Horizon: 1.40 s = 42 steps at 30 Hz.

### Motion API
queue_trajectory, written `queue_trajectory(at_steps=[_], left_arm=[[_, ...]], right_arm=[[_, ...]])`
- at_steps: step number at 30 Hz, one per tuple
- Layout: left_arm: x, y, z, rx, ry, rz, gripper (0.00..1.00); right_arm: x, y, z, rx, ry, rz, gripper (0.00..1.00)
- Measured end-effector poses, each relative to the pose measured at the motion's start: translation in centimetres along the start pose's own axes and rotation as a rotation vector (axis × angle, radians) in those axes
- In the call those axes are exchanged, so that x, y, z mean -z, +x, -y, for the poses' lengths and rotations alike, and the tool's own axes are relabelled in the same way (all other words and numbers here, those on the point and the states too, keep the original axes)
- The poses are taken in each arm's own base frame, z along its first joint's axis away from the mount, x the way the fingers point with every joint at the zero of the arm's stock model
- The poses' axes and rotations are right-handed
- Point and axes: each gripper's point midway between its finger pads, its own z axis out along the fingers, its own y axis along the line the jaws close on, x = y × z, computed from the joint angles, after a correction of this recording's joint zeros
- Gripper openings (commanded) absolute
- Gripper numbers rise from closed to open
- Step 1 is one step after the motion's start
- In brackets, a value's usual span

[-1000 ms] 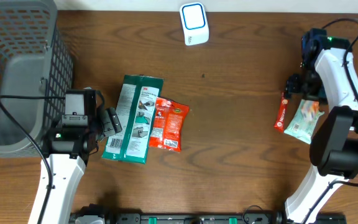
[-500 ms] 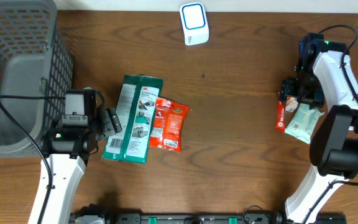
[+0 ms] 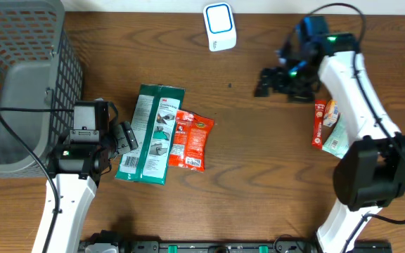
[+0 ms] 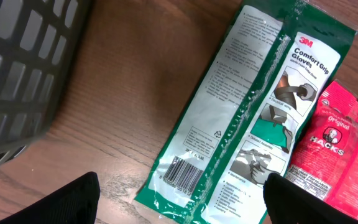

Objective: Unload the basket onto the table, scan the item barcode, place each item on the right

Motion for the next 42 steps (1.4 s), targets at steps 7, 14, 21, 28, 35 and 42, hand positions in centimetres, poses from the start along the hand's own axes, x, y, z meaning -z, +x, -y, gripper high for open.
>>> queue_trajectory(at_steps=[7,14,21,28,35,42], left_arm=[[0.0,0.0,0.0,0.0,0.0,0.0,0.85],[0.0,0.0,0.0,0.0,0.0,0.001,0.85],[0.0,0.0,0.0,0.0,0.001,0.001,0.85],[0.0,0.0,0.0,0.0,0.001,0.001,0.85],[0.0,0.0,0.0,0.0,0.001,0.002,0.85],[0.0,0.0,0.0,0.0,0.001,0.002,0.85]], right_arm=[[-2.3,1.4,-7.4,0.188,-0.065,-0.009,0.99],[-4.1,3.2,-12.3,0.286,-0.047,0.004,0.96],[-5.6,3.6,-17.0,0.34,-0.089,0.075,0.27],[-7.8,4.1,-19.8,0.407,-0.13,0.136,0.01],[-10.6,3.9,-20.7,0.456,-0.155,0.223,0.01],[-13.7,4.0,-20.6,0.488,-0.182,0.325,0.01]])
